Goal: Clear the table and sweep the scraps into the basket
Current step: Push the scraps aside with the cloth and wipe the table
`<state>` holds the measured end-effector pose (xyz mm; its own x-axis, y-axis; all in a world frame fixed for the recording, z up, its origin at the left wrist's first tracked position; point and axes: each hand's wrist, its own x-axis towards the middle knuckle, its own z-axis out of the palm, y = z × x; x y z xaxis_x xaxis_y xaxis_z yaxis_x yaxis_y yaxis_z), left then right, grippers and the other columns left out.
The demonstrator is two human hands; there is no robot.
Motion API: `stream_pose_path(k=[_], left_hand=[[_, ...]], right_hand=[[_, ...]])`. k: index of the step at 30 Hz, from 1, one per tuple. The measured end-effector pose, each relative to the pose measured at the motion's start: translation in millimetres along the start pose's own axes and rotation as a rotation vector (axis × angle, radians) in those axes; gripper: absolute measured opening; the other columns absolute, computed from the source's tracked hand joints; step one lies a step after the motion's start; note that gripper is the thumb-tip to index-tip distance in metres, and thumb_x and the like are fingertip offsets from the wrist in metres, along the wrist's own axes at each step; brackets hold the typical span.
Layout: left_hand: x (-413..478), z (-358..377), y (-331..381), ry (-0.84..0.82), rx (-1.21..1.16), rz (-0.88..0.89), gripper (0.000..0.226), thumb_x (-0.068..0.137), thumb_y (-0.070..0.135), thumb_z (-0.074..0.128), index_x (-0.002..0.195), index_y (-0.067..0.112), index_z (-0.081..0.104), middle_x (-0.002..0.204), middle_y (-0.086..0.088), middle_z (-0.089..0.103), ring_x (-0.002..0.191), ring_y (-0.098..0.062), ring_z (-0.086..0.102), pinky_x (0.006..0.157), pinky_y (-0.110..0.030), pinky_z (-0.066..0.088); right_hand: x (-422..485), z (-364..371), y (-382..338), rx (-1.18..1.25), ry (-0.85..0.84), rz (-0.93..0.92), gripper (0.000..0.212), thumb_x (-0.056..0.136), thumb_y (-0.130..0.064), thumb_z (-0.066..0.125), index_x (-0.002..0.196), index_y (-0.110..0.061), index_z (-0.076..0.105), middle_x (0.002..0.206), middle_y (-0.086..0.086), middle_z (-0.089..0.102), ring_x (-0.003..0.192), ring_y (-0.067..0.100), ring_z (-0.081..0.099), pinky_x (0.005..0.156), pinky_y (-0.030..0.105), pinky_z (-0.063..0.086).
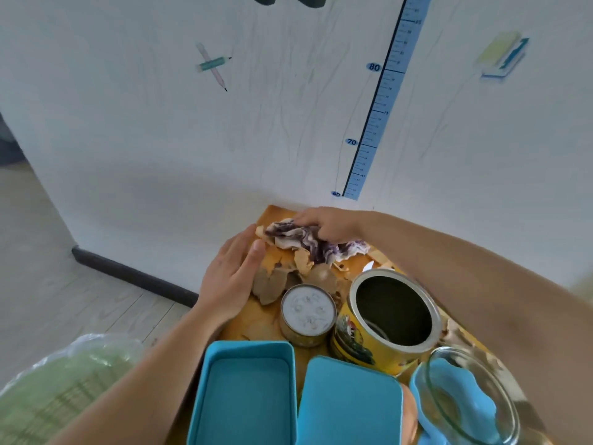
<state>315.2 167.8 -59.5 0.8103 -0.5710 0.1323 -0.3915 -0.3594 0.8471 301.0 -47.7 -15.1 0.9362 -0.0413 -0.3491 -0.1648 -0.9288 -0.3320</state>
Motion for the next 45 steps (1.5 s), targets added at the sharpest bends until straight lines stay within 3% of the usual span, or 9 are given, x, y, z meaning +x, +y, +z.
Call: stream_pose_path(k=[15, 19, 22, 26, 28, 30, 34, 40, 45], left_hand=[[-2, 1, -1, -0.01, 0.017, -0.028, 0.054, 0.093, 0.055, 0.026, 0.133, 0.027, 0.046, 0.139, 0.0, 0.048, 0.125, -0.022, 0.044, 0.096, -0.03, 0.03], [-2, 0, -1, -0.043, 0.007, 0.002, 0.081, 0.073, 0.074, 0.016, 0.099, 0.015, 0.067, 0.097, -0.004, 0.064, 0.08, -0.008, 0.053, 0.072, -0.019, 0.036], [-1, -1, -2, -0.019, -0.011, 0.005, 0.079, 0.065, 0.075, 0.012, 0.086, 0.021, 0.066, 0.083, 0.0, 0.059, 0.07, -0.008, 0.051, 0.069, -0.023, 0.038], [1, 0, 0, -0.011, 0.037, 0.009, 0.077, 0.074, 0.067, 0.013, 0.089, 0.017, 0.07, 0.077, 0.006, 0.056, 0.068, 0.004, 0.045, 0.064, -0.009, 0.032], [0, -1, 0, -0.016, 0.064, 0.045, 0.086, 0.066, 0.072, 0.007, 0.086, 0.014, 0.067, 0.08, -0.001, 0.056, 0.064, 0.001, 0.043, 0.059, -0.006, 0.029], [-1, -1, 1, -0.011, 0.036, 0.075, 0.088, 0.068, 0.07, 0.008, 0.094, 0.009, 0.066, 0.09, -0.005, 0.058, 0.072, -0.004, 0.048, 0.066, -0.009, 0.032], [-3, 0, 4, -0.016, 0.087, 0.084, 0.07, 0.079, 0.055, 0.014, 0.131, 0.022, 0.049, 0.138, 0.0, 0.047, 0.126, -0.019, 0.041, 0.103, -0.034, 0.029], [-2, 1, 4, -0.058, 0.123, 0.051, 0.072, 0.078, 0.056, 0.012, 0.132, 0.024, 0.047, 0.138, -0.001, 0.047, 0.126, -0.022, 0.042, 0.105, -0.038, 0.029], [-4, 1, 4, -0.061, 0.129, 0.013, 0.068, 0.083, 0.059, 0.015, 0.132, 0.025, 0.047, 0.139, -0.001, 0.047, 0.126, -0.023, 0.042, 0.105, -0.037, 0.029]], right_hand=[[-48, 27, -17, -0.013, -0.143, -0.197, 0.058, 0.081, 0.011, 0.042, 0.129, -0.019, 0.054, 0.148, 0.001, 0.033, 0.136, 0.016, 0.026, 0.112, 0.032, 0.018], [-69, 9, -15, 0.184, 0.127, -0.134, 0.057, 0.08, 0.015, 0.041, 0.12, -0.019, 0.062, 0.135, -0.004, 0.05, 0.121, 0.008, 0.04, 0.103, 0.02, 0.03], [-88, -20, 13, 0.272, 0.449, -0.006, 0.053, 0.085, 0.011, 0.041, 0.111, -0.029, 0.065, 0.13, -0.008, 0.054, 0.113, 0.01, 0.044, 0.096, 0.022, 0.039], [-114, -15, 70, 0.185, 0.337, 0.182, 0.045, 0.093, -0.001, 0.042, 0.112, -0.038, 0.06, 0.128, 0.002, 0.057, 0.1, 0.014, 0.055, 0.081, 0.018, 0.044], [-119, 10, 86, 0.12, 0.303, 0.25, 0.049, 0.092, 0.004, 0.04, 0.12, -0.031, 0.059, 0.133, 0.004, 0.052, 0.109, 0.016, 0.052, 0.09, 0.02, 0.041], [-117, 31, 93, 0.054, 0.366, 0.28, 0.058, 0.085, 0.015, 0.037, 0.125, -0.021, 0.057, 0.141, 0.005, 0.044, 0.128, 0.022, 0.039, 0.103, 0.026, 0.03], [-113, 42, 86, -0.024, 0.35, 0.199, 0.058, 0.085, 0.012, 0.042, 0.127, -0.024, 0.055, 0.141, 0.005, 0.042, 0.13, 0.024, 0.035, 0.106, 0.031, 0.029], [-123, 57, 73, 0.056, 0.252, 0.132, 0.037, 0.086, -0.028, 0.063, 0.122, -0.031, 0.057, 0.122, -0.014, 0.044, 0.122, 0.011, 0.036, 0.098, 0.028, 0.028], [-147, 31, 56, 0.219, 0.126, 0.121, 0.032, 0.087, -0.007, 0.059, 0.115, -0.021, 0.064, 0.113, -0.014, 0.053, 0.099, -0.002, 0.048, 0.08, 0.01, 0.038]])
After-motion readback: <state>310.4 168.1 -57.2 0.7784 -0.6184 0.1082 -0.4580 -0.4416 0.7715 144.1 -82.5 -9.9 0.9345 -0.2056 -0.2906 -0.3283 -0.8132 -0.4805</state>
